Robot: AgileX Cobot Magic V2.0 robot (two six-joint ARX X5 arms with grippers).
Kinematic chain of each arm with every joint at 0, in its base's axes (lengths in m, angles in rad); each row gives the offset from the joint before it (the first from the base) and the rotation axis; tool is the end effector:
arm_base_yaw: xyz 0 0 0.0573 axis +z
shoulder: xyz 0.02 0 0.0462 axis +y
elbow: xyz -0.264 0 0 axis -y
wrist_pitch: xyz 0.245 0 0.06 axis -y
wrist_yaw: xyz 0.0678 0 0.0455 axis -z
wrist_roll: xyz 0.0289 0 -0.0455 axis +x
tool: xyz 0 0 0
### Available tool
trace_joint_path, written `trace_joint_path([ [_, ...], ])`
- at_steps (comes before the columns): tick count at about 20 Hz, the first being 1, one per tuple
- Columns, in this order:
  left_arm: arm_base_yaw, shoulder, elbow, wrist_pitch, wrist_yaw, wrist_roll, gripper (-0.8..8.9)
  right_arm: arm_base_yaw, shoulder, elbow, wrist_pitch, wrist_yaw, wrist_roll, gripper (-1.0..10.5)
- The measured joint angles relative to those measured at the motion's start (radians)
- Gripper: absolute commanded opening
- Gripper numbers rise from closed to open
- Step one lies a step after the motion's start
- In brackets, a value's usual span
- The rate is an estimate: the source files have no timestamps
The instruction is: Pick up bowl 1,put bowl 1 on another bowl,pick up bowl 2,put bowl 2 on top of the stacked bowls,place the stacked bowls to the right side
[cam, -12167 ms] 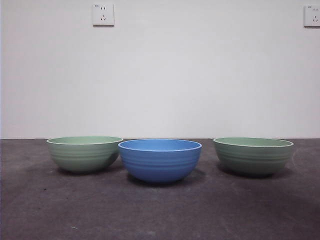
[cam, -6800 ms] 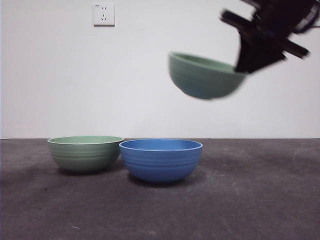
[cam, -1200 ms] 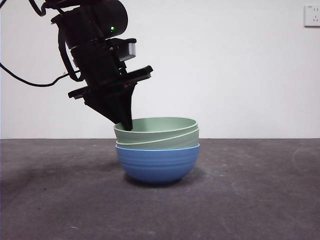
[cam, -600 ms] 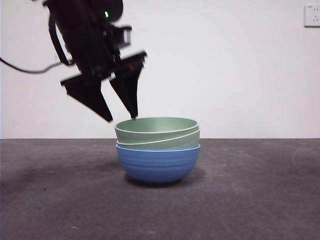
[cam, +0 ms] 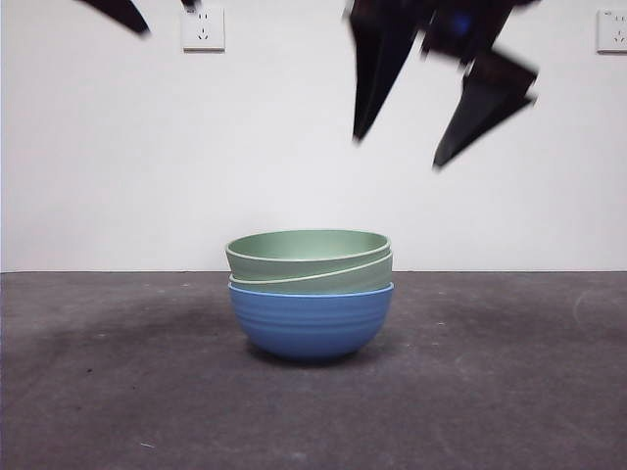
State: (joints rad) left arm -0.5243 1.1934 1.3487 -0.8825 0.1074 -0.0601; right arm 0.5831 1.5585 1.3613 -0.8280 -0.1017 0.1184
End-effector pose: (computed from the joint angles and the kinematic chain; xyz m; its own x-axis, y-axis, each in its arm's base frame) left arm 0.1955 -0.1166 0.3819 0.5893 -0.4646 -0.6610 0.5315 0.8391 -0.1160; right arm 0.2646 0.1780 0.2958 0.3750 0.3690 -0.8504 -0.5033 0.8514 0.1475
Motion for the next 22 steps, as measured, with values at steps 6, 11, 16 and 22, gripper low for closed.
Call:
trace_joint_path([
  [6, 0.0, -0.16, 0.0, -0.097, 0.0, 0.0, 3.21, -0.016, 0.216, 0.0, 0.061, -0.003, 0.023, 4.4],
  [11, 0.0, -0.176, 0.0, -0.126, 0.0, 0.0, 3.21, -0.016, 0.29, 0.0, 0.082, -0.086, 0.046, 3.6],
  [16, 0.0, -0.175, 0.0, -0.136, 0.0, 0.0, 3.21, -0.016, 0.303, 0.0, 0.103, -0.108, 0.058, 1.7],
  [22, 0.0, -0.175, 0.0, -0.136, 0.0, 0.0, 3.2, -0.029, 0.303, 0.0, 0.097, -0.106, 0.064, 0.8],
])
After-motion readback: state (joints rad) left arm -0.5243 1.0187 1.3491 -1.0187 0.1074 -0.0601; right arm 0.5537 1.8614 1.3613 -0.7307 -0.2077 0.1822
